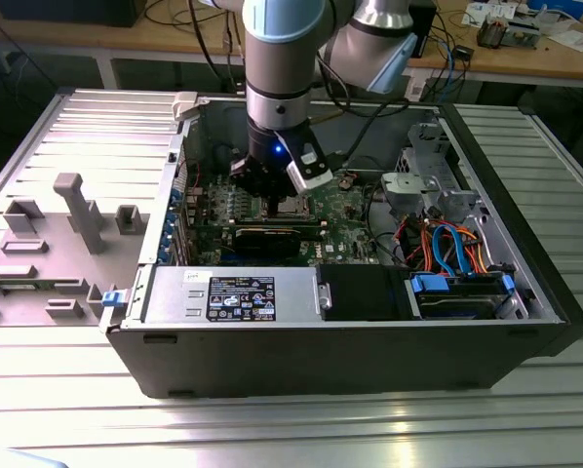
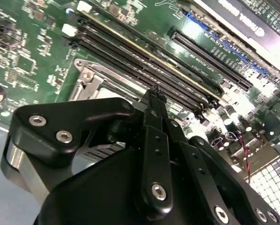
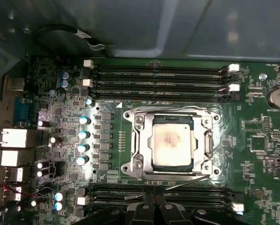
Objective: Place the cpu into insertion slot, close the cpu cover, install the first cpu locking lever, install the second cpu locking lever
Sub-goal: 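Install the second cpu locking lever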
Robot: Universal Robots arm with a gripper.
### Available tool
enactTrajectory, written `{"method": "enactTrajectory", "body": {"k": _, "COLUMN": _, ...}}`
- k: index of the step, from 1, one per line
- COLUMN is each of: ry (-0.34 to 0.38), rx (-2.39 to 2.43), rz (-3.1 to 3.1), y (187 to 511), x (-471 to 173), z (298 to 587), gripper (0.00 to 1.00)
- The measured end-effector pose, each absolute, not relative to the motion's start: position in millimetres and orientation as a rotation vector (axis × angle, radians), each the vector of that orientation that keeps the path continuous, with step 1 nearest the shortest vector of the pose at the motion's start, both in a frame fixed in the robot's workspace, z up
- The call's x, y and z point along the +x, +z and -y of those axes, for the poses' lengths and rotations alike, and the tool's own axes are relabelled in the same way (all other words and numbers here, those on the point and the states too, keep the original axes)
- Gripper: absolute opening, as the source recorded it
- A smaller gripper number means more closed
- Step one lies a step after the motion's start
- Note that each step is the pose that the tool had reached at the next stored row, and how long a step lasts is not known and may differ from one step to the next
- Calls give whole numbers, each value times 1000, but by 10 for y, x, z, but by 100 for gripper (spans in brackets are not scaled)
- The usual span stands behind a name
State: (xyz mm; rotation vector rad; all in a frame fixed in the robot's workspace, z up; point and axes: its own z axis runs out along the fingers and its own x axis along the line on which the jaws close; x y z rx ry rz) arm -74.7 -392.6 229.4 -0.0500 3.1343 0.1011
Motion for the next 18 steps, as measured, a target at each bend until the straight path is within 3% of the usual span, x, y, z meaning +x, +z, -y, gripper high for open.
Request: {"method": "enactTrajectory", "body": {"k": 18, "ry": 103, "rx": -50, "rz": -3134, "y": 2175, "x": -777, "z": 3930, "gripper": 11}}
